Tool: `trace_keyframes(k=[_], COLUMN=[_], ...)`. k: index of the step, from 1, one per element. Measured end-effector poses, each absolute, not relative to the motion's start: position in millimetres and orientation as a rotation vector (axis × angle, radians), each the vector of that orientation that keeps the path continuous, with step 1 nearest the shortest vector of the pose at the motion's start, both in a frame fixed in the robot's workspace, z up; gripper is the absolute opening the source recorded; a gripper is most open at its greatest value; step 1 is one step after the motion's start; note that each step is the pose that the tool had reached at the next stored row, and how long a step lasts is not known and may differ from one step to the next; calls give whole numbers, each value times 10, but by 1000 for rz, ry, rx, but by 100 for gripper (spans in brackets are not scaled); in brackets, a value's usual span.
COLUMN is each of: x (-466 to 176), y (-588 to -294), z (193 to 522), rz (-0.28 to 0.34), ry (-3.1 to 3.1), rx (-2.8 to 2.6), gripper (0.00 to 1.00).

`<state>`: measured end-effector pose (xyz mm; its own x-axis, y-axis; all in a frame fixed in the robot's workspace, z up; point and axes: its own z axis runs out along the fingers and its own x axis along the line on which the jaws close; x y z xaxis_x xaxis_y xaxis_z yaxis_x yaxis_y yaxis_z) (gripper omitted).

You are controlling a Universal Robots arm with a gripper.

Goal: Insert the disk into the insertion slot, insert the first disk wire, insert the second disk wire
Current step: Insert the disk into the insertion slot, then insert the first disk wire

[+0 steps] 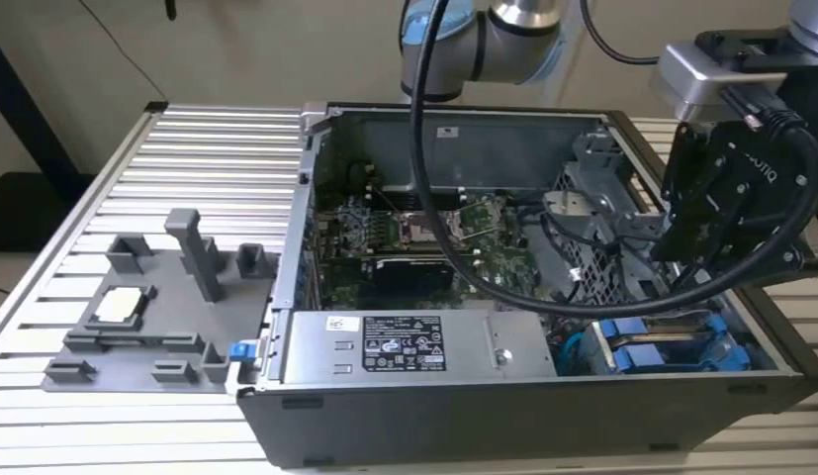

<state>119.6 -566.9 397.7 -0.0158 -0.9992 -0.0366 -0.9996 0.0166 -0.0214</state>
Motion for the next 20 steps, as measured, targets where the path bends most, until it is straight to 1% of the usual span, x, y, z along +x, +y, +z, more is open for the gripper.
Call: trace_keyframes(k=[4, 11, 17, 20], x=[1194, 1185, 1171, 1114], y=[-5669, -5642, -5482, -5450], z=[3977, 3975, 3935, 3922], rz=[-13, -126, -180, -200], ry=[2159, 2080, 2044, 2043], rx=[-2135, -2076, -2071, -2077], gripper=[41, 41, 41, 41])
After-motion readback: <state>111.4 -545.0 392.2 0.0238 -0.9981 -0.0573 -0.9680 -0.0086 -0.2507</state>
